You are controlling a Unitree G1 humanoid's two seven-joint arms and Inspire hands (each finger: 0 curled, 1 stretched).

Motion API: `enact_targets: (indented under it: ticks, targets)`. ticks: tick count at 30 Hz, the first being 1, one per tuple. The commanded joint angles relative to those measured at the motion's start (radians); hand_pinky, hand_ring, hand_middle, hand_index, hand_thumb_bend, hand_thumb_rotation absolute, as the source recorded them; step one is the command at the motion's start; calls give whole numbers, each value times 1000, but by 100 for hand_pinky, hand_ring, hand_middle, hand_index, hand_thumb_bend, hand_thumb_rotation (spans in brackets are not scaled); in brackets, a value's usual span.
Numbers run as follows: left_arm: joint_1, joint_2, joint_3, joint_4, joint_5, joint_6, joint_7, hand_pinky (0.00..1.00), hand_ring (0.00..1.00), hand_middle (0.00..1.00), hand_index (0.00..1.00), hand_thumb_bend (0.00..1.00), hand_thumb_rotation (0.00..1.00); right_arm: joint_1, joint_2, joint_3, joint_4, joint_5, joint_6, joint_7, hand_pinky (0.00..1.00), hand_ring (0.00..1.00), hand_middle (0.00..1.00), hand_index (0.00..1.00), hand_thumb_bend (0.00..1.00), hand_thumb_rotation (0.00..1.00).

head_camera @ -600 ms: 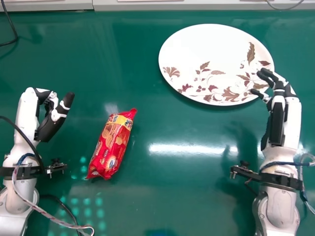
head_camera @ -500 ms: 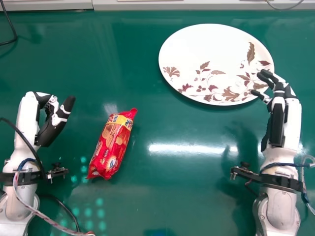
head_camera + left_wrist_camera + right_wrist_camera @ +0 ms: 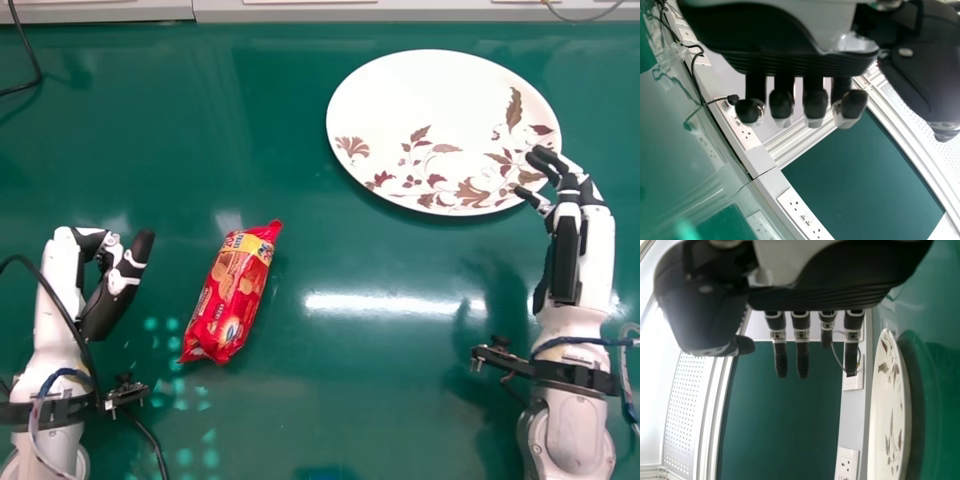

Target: Pick up biscuit and place it in the plate

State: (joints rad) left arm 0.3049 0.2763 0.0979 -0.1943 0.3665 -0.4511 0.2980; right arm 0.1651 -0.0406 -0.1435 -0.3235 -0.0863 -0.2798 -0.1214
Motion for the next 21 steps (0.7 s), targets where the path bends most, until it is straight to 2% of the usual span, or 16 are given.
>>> enact_targets:
  ticks: [1,7,9,14,21]
  targets:
    - [93,-31,-79,26,46,31,-57,0,0,0,0,100,75,15,-2,-6,-12,6,7,7,73,78,80,79,30,5]
    - [131,-19,-107,-35,180,92,-52,0,0,0,0,100,78,23,-4,-11,-15,2,3,10,73,78,79,78,31,3]
    - [150,-22,-118,-56,240,102,-30,0,0,0,0,100,82,27,-5,-10,-13,-7,-2,10,73,78,79,78,30,5]
    - [186,-21,-142,-108,302,155,-45,0,0,0,0,100,80,39,-9,-7,-10,-26,-9,11,72,78,79,79,29,8]
    - [210,14,-153,-210,355,284,-158,0,0,0,0,100,81,48,-4,-4,-6,-25,-17,11,72,78,79,79,29,11]
